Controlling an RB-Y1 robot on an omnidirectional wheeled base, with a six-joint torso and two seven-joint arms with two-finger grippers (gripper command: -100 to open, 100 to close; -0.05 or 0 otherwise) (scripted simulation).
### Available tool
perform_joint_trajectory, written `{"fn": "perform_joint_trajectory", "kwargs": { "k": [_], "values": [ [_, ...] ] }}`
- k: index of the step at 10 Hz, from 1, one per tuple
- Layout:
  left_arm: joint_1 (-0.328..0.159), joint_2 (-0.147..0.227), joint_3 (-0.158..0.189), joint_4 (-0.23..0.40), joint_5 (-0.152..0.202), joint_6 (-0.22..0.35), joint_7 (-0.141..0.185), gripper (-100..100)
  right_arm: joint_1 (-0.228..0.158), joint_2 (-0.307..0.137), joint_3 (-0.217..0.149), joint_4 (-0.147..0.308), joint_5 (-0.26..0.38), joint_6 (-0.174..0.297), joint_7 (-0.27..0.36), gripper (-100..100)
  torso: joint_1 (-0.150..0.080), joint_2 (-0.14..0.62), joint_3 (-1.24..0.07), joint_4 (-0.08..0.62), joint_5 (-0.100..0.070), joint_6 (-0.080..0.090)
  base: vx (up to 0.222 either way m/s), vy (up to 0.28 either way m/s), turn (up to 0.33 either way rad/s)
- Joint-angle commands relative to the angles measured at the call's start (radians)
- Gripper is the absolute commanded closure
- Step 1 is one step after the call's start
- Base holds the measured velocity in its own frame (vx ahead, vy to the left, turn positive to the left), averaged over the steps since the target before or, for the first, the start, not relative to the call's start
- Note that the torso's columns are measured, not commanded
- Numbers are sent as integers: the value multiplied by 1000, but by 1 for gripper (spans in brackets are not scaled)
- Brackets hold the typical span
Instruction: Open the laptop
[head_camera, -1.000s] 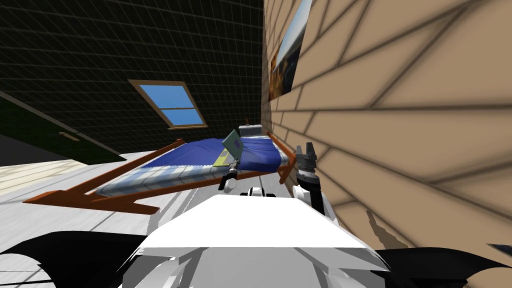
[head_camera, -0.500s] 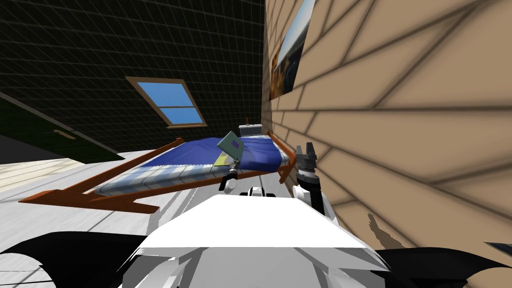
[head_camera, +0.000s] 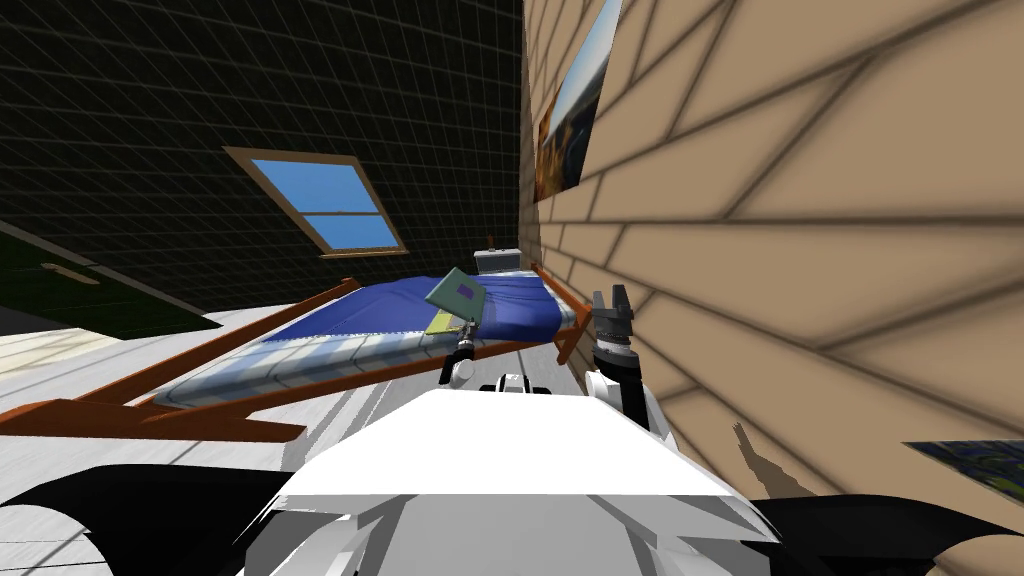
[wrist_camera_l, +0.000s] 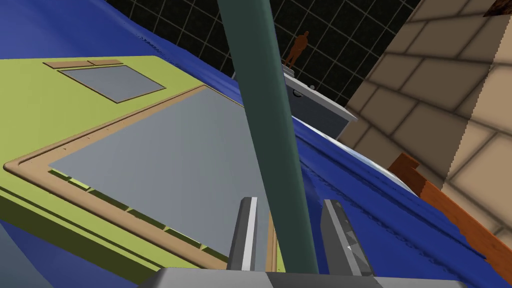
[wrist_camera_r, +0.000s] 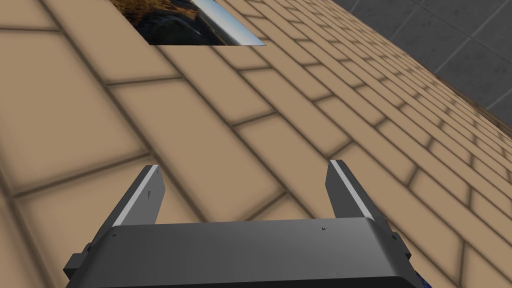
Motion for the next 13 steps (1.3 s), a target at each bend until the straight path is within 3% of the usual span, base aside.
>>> {"fn": "perform_joint_trajectory", "kwargs": {
  "k": [1, 3, 4, 5, 6, 7, 8, 9, 13],
  "values": [
    [-2, 7, -29, 66, 9, -60, 83, 100, 0, 0, 0, 0, 0, 0, 0, 0, 0, 0, 0, -1, 1, 1, -9, 38, -129],
    [-4, 13, -41, 91, 13, -92, 143, 100, 0, 0, 0, 0, 0, 0, 0, 0, 1, -1, 0, -2, 2, 1, -11, 26, -86],
    [-4, 13, -41, 91, 13, -92, 155, 100, 0, 0, 0, 0, 0, 0, 0, 0, 1, -2, -1, -2, 2, 2, -6, 24, -44],
    [-7, 19, -52, 117, 17, -125, 193, 100, 0, 0, 0, 0, 0, 0, 0, 0, 1, -2, -1, -3, 2, 2, -4, 25, -71],
    [-7, 19, -52, 117, 17, -125, 203, 100, 0, 0, 0, 0, 0, 0, 0, 0, 1, -3, -1, -4, 3, 2, -3, 21, -72],
    [-10, 25, -63, 142, 20, -157, 246, 100, 0, 0, 0, 0, 0, 0, 0, 0, 1, -2, -1, -4, 3, 2, -4, 23, -107],
    [-10, 25, -63, 142, 20, -157, 252, 100, 0, 0, 0, 0, 0, 0, 0, 0, 1, -2, -1, -5, 4, 2, -7, 23, -44],
    [-24, 24, -41, 105, 30, -138, 223, -100, 0, 0, 0, 0, 0, 0, 0, 0, 1, -2, -1, -5, 4, 2, -20, -3, 80],
    [-55, 4, 10, 48, 81, -26, 132, -100, 0, 0, 0, 0, 0, 0, 0, 0, 6, 7, 4, 7, -2, -5, -15, -41, 131]
  ]
}}
